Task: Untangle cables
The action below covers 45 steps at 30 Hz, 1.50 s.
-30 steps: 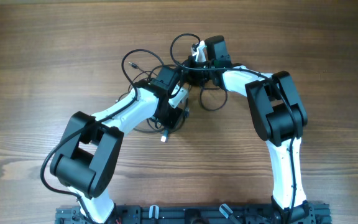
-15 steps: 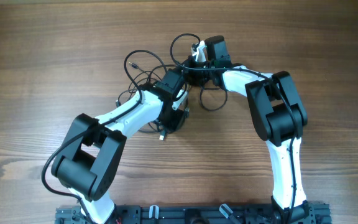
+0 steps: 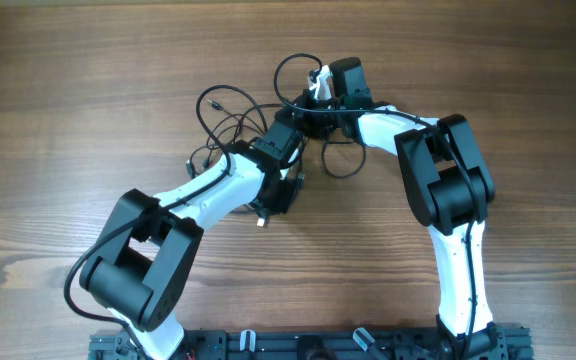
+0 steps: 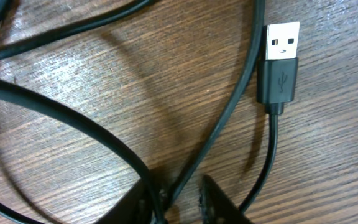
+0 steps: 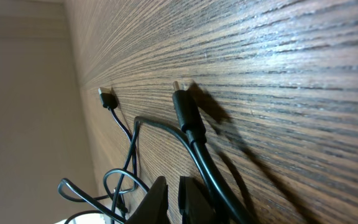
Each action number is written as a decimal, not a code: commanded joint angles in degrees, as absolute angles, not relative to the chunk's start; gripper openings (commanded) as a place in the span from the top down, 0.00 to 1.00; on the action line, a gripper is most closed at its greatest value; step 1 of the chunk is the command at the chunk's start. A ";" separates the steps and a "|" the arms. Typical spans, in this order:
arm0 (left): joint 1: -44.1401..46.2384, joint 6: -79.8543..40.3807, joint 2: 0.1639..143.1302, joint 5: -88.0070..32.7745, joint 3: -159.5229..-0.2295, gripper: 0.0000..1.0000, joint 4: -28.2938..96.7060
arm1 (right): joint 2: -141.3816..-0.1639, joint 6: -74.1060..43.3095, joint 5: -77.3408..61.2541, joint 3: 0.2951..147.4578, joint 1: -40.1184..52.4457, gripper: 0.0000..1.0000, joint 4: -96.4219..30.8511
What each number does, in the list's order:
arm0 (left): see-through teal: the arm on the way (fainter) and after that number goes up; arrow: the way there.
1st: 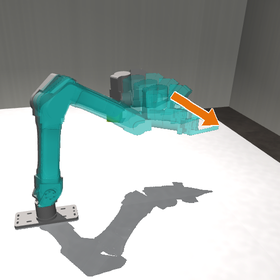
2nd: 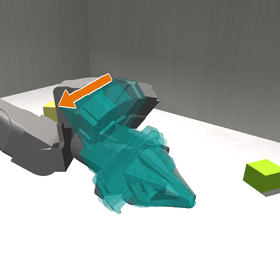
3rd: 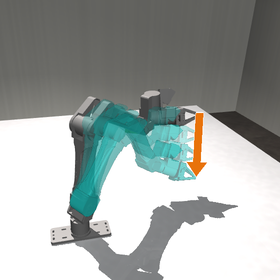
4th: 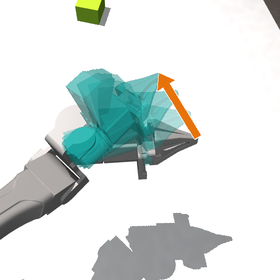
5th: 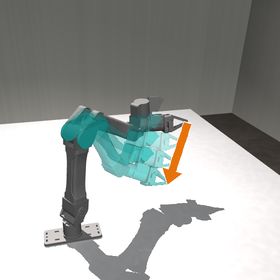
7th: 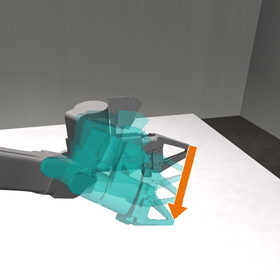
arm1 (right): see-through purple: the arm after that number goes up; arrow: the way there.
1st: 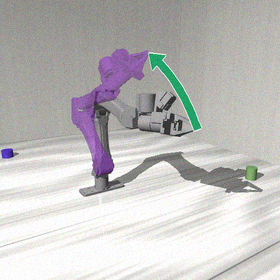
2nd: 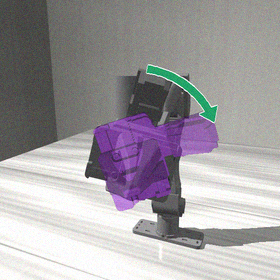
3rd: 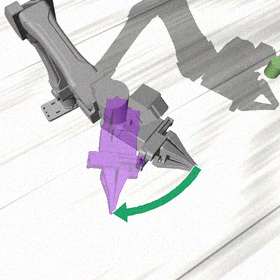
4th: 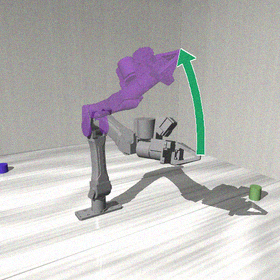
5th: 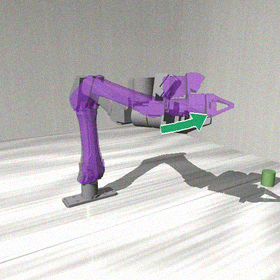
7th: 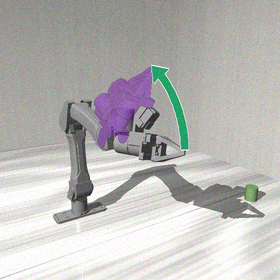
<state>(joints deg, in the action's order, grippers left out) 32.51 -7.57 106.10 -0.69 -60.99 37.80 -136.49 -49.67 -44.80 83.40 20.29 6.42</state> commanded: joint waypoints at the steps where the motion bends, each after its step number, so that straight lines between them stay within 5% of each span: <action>1: 32.93 -9.89 111.57 1.61 -54.72 0.70 39.31 | -141.14 -49.71 -35.79 80.34 19.53 0.89 4.03; 4: 34.37 -9.89 111.57 1.63 -53.76 0.54 38.92 | -141.14 -49.74 -35.79 80.34 19.53 0.89 4.23; 6: 35.77 -9.91 111.57 2.94 -52.80 0.55 37.78 | -141.14 -49.71 -35.79 80.34 19.53 0.89 4.73; 13: 37.39 -9.89 111.55 4.60 -52.23 0.95 36.38 | -141.14 -49.74 -35.81 80.34 19.53 0.89 5.10; 20: 37.04 -10.20 107.48 4.91 -55.35 0.96 39.48 | -141.14 -49.74 -35.81 80.34 19.53 0.89 5.30; 26: 34.02 -17.43 96.31 19.64 -58.54 0.96 44.97 | -141.14 -49.69 -35.81 80.34 19.53 0.88 5.28; 35: 24.97 -19.99 74.39 29.23 -59.11 0.96 44.69 | -141.14 -49.71 -35.79 80.34 19.53 0.88 5.30; 45: 3.55 -17.30 59.18 29.52 -59.16 0.96 18.50 | -141.14 -49.71 -35.86 80.34 19.53 0.88 5.28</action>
